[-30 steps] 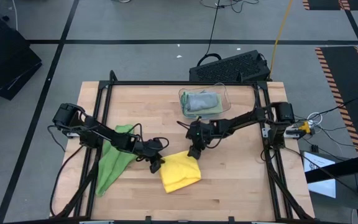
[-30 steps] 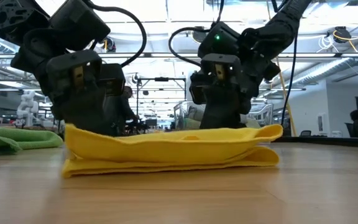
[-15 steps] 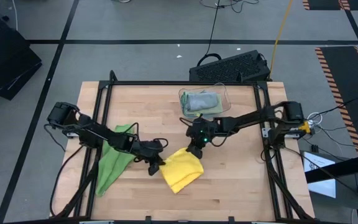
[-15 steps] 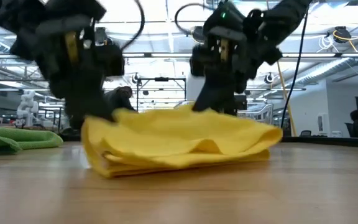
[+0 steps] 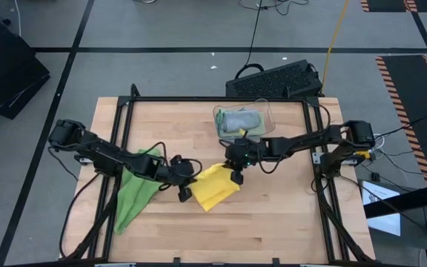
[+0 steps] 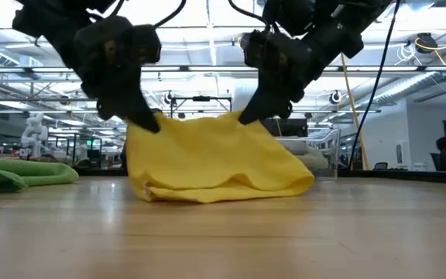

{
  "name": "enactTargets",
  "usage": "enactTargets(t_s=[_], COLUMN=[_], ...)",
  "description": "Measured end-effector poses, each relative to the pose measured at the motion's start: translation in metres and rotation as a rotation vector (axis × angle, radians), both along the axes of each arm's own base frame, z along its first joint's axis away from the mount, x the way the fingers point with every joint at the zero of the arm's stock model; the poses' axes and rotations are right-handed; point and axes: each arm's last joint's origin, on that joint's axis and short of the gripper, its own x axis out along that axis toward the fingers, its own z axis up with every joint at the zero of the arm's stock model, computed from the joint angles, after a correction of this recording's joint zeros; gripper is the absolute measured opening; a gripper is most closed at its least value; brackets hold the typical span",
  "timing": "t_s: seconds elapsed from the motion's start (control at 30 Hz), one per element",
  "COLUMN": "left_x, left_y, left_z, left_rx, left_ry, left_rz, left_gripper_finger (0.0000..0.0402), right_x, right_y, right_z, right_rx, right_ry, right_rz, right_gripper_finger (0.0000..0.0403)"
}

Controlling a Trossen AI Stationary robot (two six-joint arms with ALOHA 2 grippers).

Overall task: Fold microfiber towels
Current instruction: Fold the yellow towel

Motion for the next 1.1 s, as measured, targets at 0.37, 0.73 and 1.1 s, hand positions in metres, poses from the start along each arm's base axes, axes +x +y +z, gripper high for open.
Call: enactTargets(t_s=[0.37, 0.73, 1.1], left_x=[0.000, 0.005, 0.023], left_y=[0.001, 0.029, 0.005], left_z=[-0.001, 0.000, -0.006], left_rx=[0.085, 0.256, 0.256], left_ry=[0.002, 0.028, -0.039], left_rz=[0.056, 0.006, -0.066], left_gripper_finger=[0.0008, 0.0009, 0.0010], right_x=[-0.006, -0.012, -0.017], right_y=[-0.002, -0.012, 0.003], right_z=[-0.013, -0.022, -0.025], right_rx=[-0.300, -0.488, -0.541], right_ry=[0.020, 0.070, 0.137], right_rz=[0.107, 0.060, -0.051], right_gripper_finger=[0.0004, 0.0004, 0.0002])
